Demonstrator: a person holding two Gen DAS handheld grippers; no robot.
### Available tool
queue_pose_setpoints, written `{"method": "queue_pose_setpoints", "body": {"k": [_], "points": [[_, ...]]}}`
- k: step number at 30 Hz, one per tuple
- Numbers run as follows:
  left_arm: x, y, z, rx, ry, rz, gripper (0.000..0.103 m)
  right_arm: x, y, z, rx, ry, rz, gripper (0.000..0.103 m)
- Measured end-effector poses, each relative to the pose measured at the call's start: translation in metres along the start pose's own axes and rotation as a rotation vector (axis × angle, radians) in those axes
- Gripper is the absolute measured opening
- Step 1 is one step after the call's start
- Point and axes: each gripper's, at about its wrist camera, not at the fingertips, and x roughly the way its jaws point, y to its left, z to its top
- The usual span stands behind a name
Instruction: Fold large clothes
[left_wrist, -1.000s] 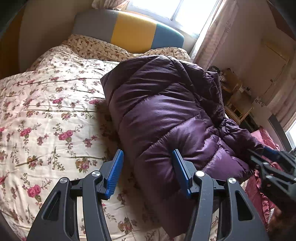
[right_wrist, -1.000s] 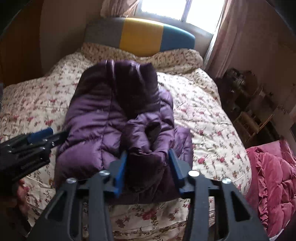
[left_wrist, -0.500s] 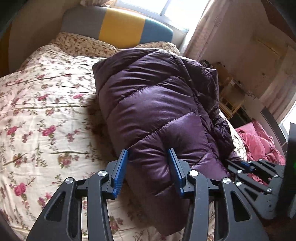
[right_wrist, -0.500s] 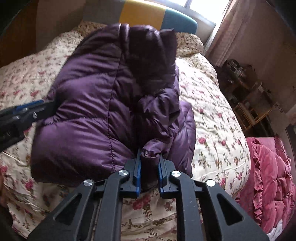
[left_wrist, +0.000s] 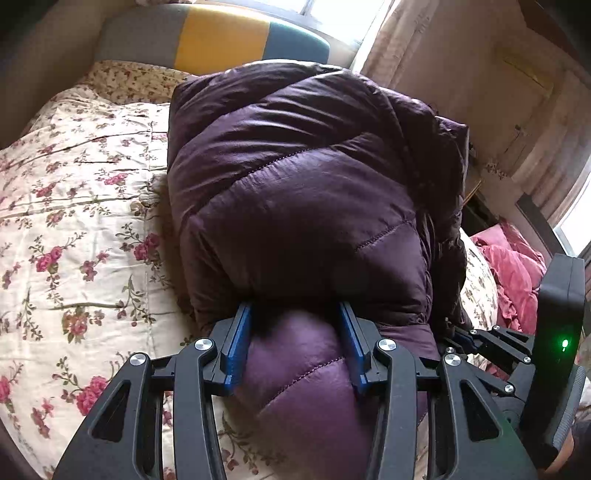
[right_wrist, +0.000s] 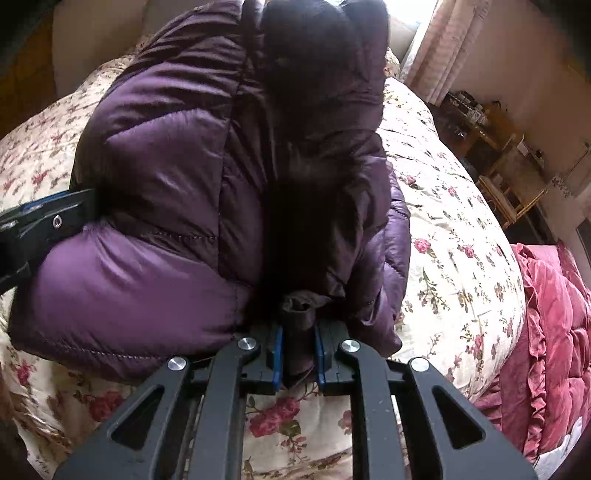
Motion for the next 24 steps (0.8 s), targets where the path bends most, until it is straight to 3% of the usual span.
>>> {"method": "queue_pose_setpoints", "body": {"k": [5,12,17,24], "points": [[-0.013,0.002,0.008,-0.012,-0.014,0.006,0.045,-0.019,0.002,0.003,-0.004,-0.028,-0.026,0.016],[-0.029,0.000,0.013,-0.007,-0.053,0.025,0.045,-0.052,0.000,0.010,-0.001,-0.097,-0.056,0.043],[-0.039,0.004,0.017,-0.011,-0.079,0.033,0.045,-0.075,0.003,0.019,-0.006,-0.147,-0.072,0.049],[-0.051,0.017,0.028,-0.036,-0.119,0.053,0.045,-0.091,0.011,0.034,-0.014,-0.195,-0.103,0.049]]}}
